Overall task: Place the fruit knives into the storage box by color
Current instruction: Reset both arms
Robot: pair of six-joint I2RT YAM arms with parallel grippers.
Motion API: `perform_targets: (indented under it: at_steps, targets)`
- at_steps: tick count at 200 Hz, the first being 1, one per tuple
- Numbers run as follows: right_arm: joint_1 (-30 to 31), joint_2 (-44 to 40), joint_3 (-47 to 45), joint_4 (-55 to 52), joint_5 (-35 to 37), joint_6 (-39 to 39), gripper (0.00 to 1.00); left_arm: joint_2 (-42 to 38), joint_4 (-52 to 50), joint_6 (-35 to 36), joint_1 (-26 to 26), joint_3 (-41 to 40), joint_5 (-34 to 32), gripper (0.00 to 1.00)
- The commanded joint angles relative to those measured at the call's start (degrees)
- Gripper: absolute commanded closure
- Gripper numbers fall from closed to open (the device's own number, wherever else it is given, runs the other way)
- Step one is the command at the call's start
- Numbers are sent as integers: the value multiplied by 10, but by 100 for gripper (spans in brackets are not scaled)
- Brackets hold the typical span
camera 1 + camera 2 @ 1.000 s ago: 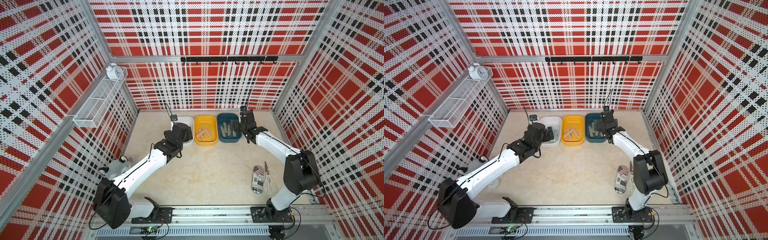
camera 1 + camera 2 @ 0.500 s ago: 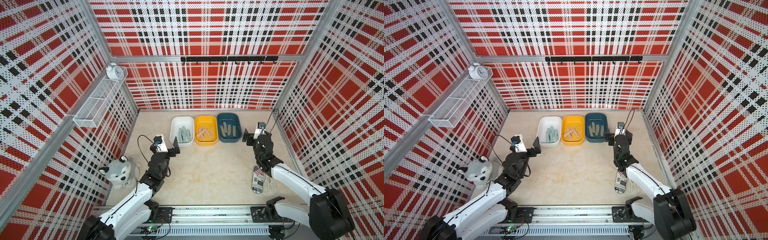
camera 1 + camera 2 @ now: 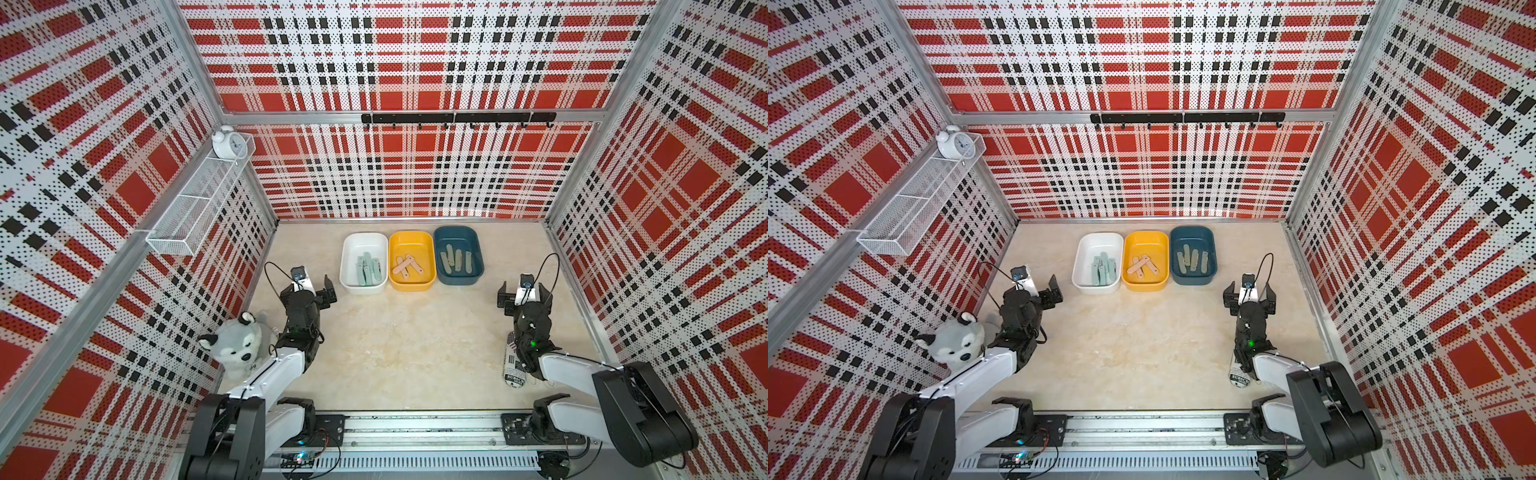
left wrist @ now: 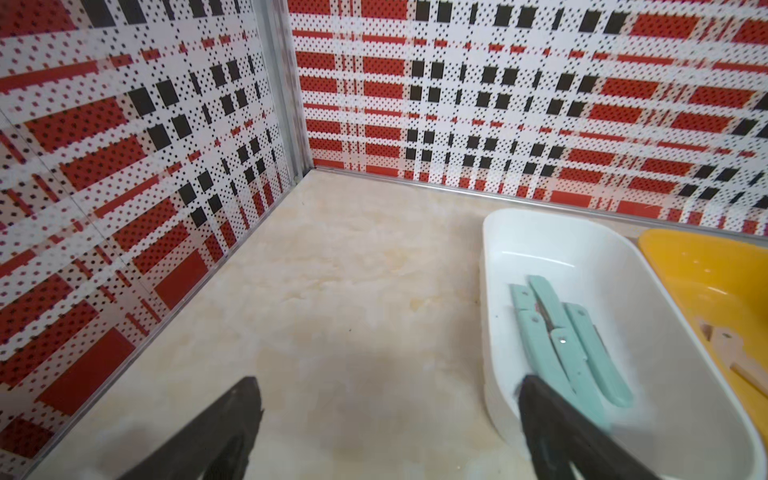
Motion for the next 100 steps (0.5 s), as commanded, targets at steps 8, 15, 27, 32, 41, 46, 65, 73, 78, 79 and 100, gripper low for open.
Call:
perform_targets:
  at_steps: [8,15,27,32,41,46,65,73,78,79,100]
  targets:
    - [-19,46,20,49,-39,1,0,46,93,17,36,-19,44,2]
    - [-24,48,26,42,-49,6,0,57,123,13,41,-25,45,2]
    - [-38,56,35,38,-75,19,0,82,171,5,49,-35,49,2]
    - [-43,60,37,41,-82,21,0,95,192,1,53,-39,49,2]
    - [-49,67,41,47,-86,25,0,116,206,-4,59,-28,56,2]
    - [-53,72,41,56,-93,26,0,126,204,-4,62,-21,60,2]
    - [-63,78,56,30,-112,36,0,150,222,14,62,-8,66,2]
    - [-65,83,55,44,-117,42,0,159,253,18,63,-11,62,2]
    - [-68,91,52,58,-121,48,0,164,265,9,65,-9,64,2]
    - [-68,94,52,62,-123,50,0,166,266,6,66,-8,66,2]
    - [-102,146,86,54,-188,70,0,192,314,-19,84,-19,109,2]
